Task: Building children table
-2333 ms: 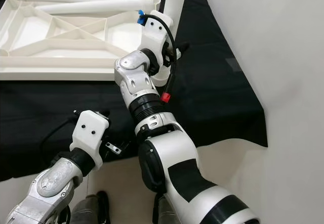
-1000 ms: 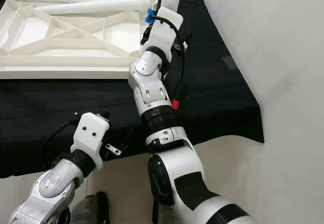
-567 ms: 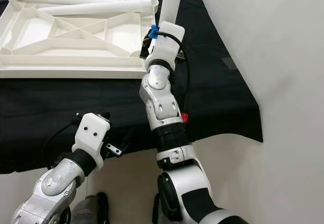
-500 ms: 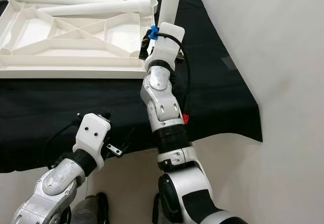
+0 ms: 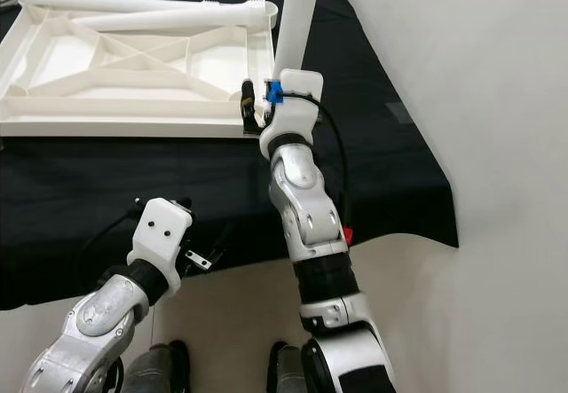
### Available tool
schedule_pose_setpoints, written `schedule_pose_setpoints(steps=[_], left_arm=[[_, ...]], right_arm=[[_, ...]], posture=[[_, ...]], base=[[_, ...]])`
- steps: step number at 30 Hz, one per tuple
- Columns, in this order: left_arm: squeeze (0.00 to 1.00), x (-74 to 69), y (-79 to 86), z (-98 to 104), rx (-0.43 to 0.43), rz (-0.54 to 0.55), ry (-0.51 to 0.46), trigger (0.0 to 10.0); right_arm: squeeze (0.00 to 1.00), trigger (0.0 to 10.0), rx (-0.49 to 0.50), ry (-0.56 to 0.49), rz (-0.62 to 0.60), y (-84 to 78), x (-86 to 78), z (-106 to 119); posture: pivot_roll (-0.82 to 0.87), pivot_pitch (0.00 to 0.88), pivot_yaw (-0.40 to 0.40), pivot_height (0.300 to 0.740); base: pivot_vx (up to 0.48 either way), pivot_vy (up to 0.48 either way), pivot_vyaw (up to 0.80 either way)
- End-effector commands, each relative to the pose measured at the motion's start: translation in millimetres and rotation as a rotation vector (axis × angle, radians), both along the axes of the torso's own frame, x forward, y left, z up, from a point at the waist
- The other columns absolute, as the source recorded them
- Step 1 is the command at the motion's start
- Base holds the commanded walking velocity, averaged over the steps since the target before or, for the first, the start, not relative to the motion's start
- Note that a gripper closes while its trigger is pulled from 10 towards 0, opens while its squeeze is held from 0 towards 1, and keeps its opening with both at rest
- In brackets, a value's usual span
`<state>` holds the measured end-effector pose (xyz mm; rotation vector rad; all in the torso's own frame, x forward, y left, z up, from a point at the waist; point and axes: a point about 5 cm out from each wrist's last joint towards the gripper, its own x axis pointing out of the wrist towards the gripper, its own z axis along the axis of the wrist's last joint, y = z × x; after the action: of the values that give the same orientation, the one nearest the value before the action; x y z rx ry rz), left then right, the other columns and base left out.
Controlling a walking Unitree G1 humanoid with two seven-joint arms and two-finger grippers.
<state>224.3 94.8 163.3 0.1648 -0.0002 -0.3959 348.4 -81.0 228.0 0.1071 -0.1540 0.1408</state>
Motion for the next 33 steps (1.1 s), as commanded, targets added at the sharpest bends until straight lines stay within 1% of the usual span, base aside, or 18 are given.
schedule_pose_setpoints(steps=[1, 3, 10, 11, 13, 14, 16, 23, 28, 29, 32, 33], left_arm=[[0.00, -0.6, -0.6, -3.7, -0.003, -0.013, 0.014, 10.0], [0.00, 0.0, 0.2, -4.2, -0.002, -0.010, 0.010, 10.0], [0.00, 0.5, -0.7, -5.5, 0.005, -0.014, 0.009, 10.0], [0.00, 0.7, -0.4, -5.7, 0.006, -0.011, 0.009, 10.0], [0.00, 1.1, -0.1, -5.7, 0.006, -0.006, 0.005, 10.0], [0.00, 1.1, -0.1, -5.7, 0.005, -0.004, 0.003, 10.0], [0.00, 1.2, 0.4, -6.1, 0.003, 0.004, 0.003, 10.0], [0.00, 1.6, 0.5, -7.0, 0.003, 0.008, 0.001, 10.0], [0.00, 2.2, -1.4, -8.7, 0.010, -0.001, -0.005, 10.0], [0.00, 2.2, -1.4, -8.7, 0.010, -0.001, -0.005, 10.0], [0.00, 2.4, -1.8, -9.0, 0.007, 0.002, -0.011, 10.0], [0.00, 2.4, -1.8, -9.0, 0.007, 0.002, -0.011, 10.0]], right_arm=[[0.00, 10.0, -0.004, 0.002, 0.012, -2.7, -4.0, -0.2], [0.00, 10.0, -0.004, -0.002, 0.005, -7.5, -5.5, 0.9], [0.00, 10.0, -0.007, -0.013, 0.017, -8.2, -5.6, 5.8], [0.00, 8.6, -0.011, -0.034, 0.010, -8.7, -5.1, 10.5], [0.00, 8.6, 0.007, -0.062, -0.014, -11.0, -4.4, 18.7], [0.00, 0.0, -0.004, -0.096, -0.006, -10.4, -3.7, 24.3], [0.00, 0.0, -0.012, -0.126, 0.003, -9.9, -2.6, 29.4], [0.00, 0.0, -0.002, -0.123, -0.027, -14.9, 1.6, 30.7], [0.00, 0.0, 0.034, -0.173, -0.047, -21.7, 15.4, 59.0], [0.00, 0.0, 0.034, -0.173, -0.047, -21.7, 15.4, 59.0], [0.00, 0.0, 0.017, -0.219, -0.077, -29.6, 24.6, 78.2], [0.00, 0.0, 0.017, -0.219, -0.077, -29.6, 24.6, 78.2]], posture=[[0.06, 0.162, -0.059, 0.740], [0.06, 0.159, -0.059, 0.740], [0.06, 0.159, -0.058, 0.740], [0.06, 0.158, -0.060, 0.740], [0.06, 0.158, -0.061, 0.740], [0.06, 0.158, -0.062, 0.740], [0.06, 0.158, -0.062, 0.740], [0.06, 0.152, -0.066, 0.740], [0.05, 0.129, -0.065, 0.740], [0.05, 0.129, -0.065, 0.740], [0.06, 0.122, -0.071, 0.740], [0.06, 0.122, -0.071, 0.740]], base=[[0.000, 0.000, 0.00], [0.000, 0.000, 0.00], [0.000, 0.000, 0.00], [0.000, 0.000, 0.00], [0.000, 0.000, 0.00], [0.000, 0.000, 0.00], [0.000, 0.000, 0.00], [0.000, 0.000, 0.00], [0.000, 0.000, 0.00], [0.000, 0.000, 0.00], [0.000, 0.000, 0.00], [0.000, 0.000, 0.00]])
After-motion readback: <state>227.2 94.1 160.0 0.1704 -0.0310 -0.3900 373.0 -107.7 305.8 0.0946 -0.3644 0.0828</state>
